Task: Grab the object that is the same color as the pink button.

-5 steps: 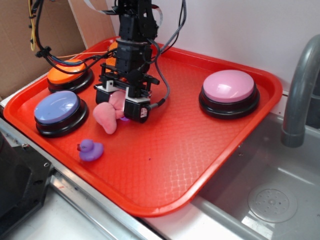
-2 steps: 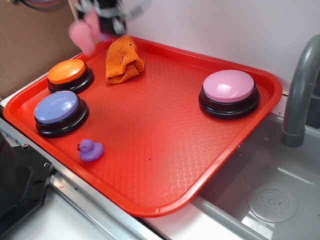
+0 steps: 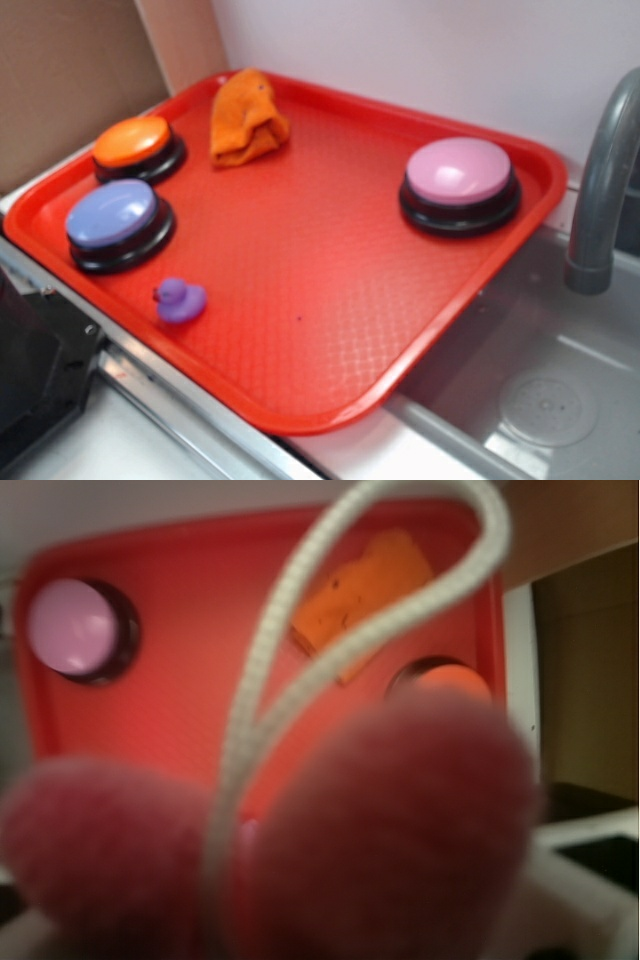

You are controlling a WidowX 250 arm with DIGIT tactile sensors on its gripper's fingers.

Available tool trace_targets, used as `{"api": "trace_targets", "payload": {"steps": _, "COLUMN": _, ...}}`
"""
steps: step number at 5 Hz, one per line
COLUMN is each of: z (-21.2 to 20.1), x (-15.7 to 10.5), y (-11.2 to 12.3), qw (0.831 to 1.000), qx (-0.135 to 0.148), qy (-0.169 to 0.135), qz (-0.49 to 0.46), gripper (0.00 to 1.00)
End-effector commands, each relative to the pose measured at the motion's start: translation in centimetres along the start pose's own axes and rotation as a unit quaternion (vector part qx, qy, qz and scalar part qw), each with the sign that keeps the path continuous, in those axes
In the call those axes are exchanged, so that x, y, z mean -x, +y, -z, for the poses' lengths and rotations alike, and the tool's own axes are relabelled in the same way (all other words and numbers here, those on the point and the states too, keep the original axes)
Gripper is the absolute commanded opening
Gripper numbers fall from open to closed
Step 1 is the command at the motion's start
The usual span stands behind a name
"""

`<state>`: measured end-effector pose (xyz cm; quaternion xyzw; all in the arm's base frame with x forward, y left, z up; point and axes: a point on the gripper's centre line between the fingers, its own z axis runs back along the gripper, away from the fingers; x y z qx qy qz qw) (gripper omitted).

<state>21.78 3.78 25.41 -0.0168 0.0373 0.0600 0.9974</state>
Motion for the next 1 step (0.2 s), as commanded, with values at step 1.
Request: {"api": "trace_targets", "payload": {"steps": 1, "z": -0.89, "x": 0.28, "y": 1.48, "qw": 0.998, "qx": -0.026, "qy": -0.031, "qz": -0.044, "gripper": 0.00}}
